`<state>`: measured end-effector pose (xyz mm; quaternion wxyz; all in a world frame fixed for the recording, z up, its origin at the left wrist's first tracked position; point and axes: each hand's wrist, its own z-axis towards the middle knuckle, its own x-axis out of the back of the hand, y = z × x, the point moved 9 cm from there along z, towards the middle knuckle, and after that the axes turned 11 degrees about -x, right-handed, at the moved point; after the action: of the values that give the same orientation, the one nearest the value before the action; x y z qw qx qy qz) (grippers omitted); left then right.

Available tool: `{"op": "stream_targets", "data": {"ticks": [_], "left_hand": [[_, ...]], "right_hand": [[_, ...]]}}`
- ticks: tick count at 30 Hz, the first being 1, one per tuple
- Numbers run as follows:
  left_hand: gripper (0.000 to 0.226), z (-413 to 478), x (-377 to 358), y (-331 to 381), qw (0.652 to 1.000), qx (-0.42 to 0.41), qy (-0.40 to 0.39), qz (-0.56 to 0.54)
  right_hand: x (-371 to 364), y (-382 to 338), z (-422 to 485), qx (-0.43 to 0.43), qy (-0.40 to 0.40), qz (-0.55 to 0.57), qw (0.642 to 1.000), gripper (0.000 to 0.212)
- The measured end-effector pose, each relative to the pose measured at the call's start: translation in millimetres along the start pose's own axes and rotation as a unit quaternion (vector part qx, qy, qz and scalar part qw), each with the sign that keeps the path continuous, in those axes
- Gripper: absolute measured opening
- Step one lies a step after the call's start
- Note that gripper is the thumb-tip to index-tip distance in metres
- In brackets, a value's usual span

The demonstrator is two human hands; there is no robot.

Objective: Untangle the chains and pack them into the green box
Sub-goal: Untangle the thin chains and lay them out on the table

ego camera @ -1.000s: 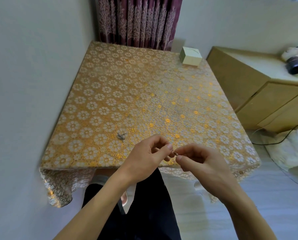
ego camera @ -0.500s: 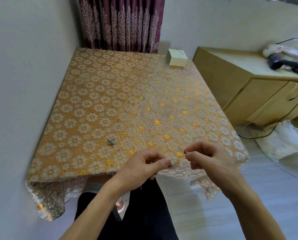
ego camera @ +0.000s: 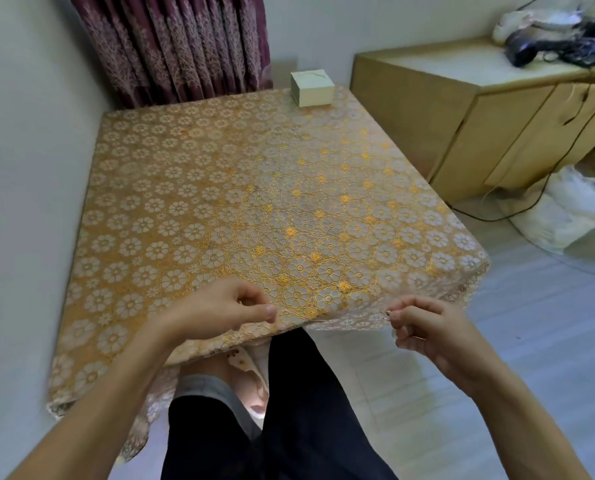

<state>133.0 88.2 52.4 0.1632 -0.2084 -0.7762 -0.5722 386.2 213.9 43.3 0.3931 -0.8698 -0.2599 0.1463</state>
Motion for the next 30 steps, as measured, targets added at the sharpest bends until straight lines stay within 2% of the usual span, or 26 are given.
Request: {"op": "stream_targets", "data": {"ticks": [8, 13, 17, 23, 26, 30], "left_hand": [[0.022, 58.2, 26.8, 11.0, 0.98, 0.012, -0.018, 0.199], [0.023, 106.2, 34.9, 22.8, 0.946, 0.01, -0.011, 0.325], [0.026, 142.8, 45.4, 38.1, 0.908, -0.023, 0.025, 0.418], [0.037, 189.5, 56.6, 44.0, 0.851, -0.057, 0.039, 0.521], [0.037, 207.8, 61.5, 40.7, 0.831, -0.065, 0.029, 0.552], [0.036, 222.5, 64.4, 36.3, 0.793, -0.095, -0.004, 0.601]], "right_hand": [[37.5, 28.2, 13.1, -0.012, 0.042, 0.043, 0.998, 0.007], [42.6, 42.0, 21.9, 0.005, 0.082, 0.036, 0.996, 0.007], [38.3, 42.0, 28.4, 0.045, 0.125, 0.019, 0.991, 0.002], [13.5, 33.2, 53.6, 0.09, 0.163, -0.039, 0.982, 0.007], [8.8, 22.3, 58.8, 0.127, 0.214, -0.103, 0.963, 0.008], [-9.3, 7.0, 62.8, 0.203, 0.242, -0.185, 0.931, 0.01]]}}
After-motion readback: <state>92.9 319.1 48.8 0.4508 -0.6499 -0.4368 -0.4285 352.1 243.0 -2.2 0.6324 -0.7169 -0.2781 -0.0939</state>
